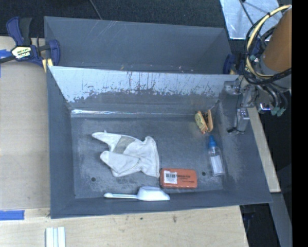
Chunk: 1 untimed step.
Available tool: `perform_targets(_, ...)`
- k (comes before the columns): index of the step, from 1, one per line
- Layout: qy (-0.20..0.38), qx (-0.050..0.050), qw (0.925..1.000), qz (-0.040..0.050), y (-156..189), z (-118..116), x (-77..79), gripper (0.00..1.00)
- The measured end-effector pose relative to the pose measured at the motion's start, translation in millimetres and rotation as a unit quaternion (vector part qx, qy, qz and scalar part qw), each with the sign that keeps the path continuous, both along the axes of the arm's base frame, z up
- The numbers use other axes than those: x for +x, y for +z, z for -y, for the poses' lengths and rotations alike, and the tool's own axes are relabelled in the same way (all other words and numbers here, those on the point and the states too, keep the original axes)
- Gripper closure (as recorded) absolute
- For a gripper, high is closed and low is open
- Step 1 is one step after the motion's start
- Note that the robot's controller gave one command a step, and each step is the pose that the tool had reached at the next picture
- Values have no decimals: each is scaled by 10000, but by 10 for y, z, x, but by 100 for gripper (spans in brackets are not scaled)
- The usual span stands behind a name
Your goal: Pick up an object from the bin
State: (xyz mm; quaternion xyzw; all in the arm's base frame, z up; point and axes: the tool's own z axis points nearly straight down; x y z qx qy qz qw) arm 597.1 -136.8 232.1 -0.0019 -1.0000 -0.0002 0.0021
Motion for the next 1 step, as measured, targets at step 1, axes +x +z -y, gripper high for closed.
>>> perform_targets(1,14,-8,10000,42,53,-6,13,0)
